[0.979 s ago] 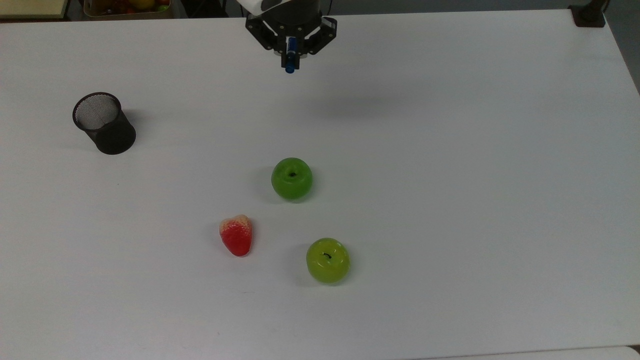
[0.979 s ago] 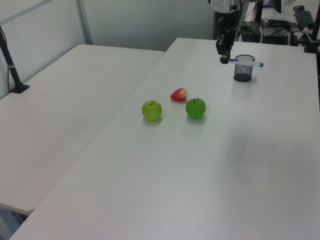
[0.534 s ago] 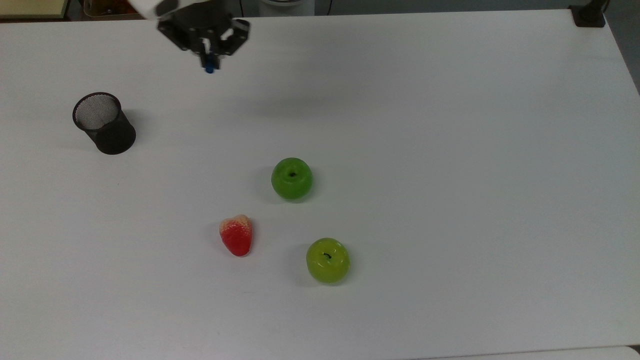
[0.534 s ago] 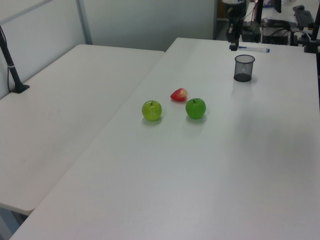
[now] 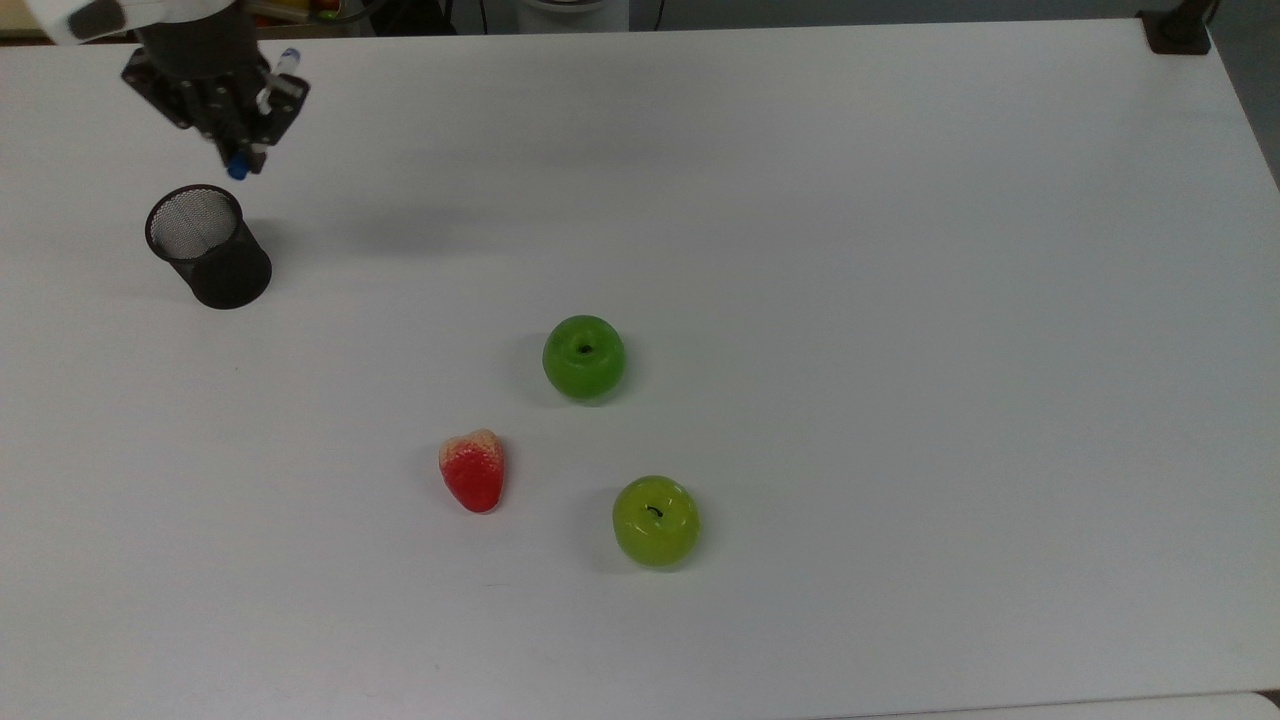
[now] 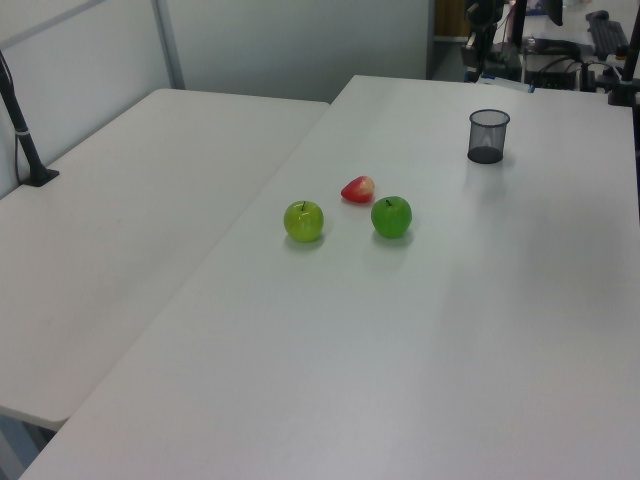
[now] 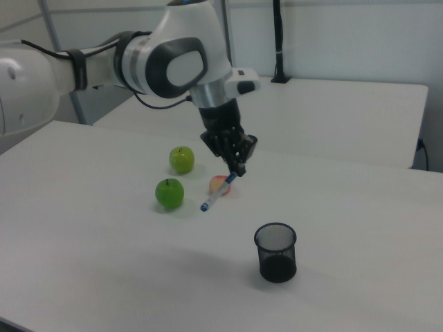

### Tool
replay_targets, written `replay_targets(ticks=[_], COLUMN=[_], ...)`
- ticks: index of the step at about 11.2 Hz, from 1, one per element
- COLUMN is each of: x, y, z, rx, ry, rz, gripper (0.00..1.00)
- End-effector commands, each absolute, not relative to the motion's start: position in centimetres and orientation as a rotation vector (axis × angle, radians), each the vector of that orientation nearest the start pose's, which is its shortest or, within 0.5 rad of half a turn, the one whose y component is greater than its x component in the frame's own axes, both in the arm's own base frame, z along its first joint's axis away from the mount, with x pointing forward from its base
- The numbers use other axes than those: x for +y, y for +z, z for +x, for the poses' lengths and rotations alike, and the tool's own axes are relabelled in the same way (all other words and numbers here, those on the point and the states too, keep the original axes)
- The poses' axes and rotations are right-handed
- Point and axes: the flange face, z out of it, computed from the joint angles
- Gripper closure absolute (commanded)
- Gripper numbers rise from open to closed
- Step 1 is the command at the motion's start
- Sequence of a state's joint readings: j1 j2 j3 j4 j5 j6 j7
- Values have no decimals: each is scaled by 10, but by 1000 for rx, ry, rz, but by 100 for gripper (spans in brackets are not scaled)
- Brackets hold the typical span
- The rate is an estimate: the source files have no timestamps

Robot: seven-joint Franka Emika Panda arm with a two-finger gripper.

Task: Place marker
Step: 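Lift the marker and carry it over the black mesh pen cup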

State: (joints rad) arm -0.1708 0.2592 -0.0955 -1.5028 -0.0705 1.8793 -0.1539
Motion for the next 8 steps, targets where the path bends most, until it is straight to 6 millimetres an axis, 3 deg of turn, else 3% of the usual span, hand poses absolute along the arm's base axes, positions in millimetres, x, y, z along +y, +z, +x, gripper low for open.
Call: replay_targets(ticks=[1,4,8], x=[-202,-221,-241], y=[525,528,508], z=[634,633,624], rx=[195,237,297], ry=[-360,-550,-718], rz=[-3223,-3225,-3216], gripper=[91,91,91])
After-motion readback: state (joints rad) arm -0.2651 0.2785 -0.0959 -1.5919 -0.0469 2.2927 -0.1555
